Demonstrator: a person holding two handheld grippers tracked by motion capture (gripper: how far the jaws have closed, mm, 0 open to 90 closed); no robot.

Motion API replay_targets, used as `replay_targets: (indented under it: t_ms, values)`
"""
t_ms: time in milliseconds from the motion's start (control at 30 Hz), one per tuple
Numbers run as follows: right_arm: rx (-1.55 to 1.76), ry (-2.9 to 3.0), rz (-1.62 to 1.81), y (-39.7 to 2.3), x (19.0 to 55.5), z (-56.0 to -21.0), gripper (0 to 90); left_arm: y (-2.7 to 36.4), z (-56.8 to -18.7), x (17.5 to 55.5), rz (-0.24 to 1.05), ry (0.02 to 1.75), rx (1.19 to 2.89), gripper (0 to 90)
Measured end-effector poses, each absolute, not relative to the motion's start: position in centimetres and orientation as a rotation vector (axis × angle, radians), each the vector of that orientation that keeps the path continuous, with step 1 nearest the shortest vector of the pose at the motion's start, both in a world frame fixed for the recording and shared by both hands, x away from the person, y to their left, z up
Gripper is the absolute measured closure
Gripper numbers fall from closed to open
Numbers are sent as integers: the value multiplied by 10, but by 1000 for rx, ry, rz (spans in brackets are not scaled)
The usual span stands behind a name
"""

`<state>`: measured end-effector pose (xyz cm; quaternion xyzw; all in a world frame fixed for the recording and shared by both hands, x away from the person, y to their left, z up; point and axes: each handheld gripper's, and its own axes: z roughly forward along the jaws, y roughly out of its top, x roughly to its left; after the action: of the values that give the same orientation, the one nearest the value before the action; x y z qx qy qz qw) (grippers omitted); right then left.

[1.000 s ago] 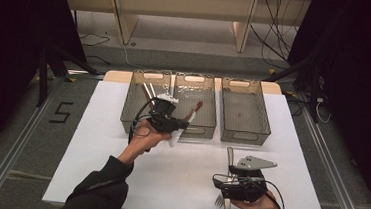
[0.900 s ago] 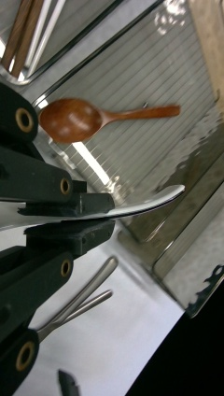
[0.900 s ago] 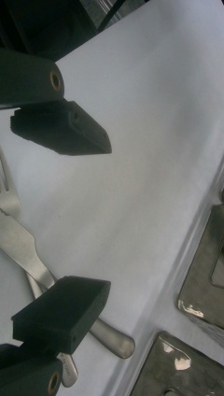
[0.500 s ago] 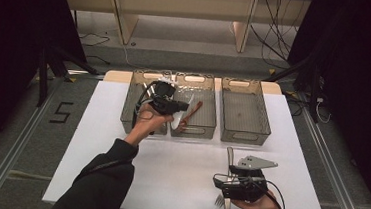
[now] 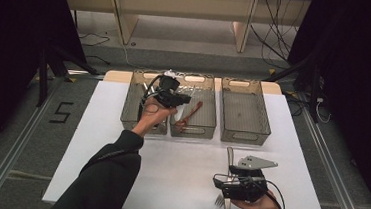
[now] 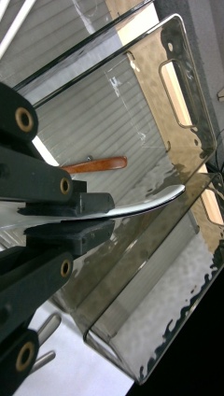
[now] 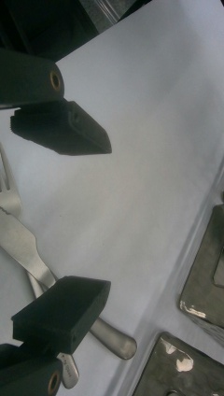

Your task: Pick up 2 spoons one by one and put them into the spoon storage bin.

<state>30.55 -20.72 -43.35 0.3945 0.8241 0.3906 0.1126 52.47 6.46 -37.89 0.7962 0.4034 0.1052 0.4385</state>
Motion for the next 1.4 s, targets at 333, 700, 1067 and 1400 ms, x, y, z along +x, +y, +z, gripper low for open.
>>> replay_targets:
  t_ms: [333, 700, 1067, 1400]
  values:
    - [1159, 2417, 1145, -207, 306, -434, 293, 63, -390, 535, 275, 1012, 1968, 847]
    - [1158, 2420, 1143, -207, 306, -434, 293, 65, -403, 537, 292, 1024, 1968, 844]
    - [1158, 2424, 1143, -207, 306, -434, 293, 63, -407, 537, 298, 1037, 1972, 811]
    - [1163, 2412, 1143, -208, 305, -433, 293, 67, -389, 524, 235, 1021, 1954, 538]
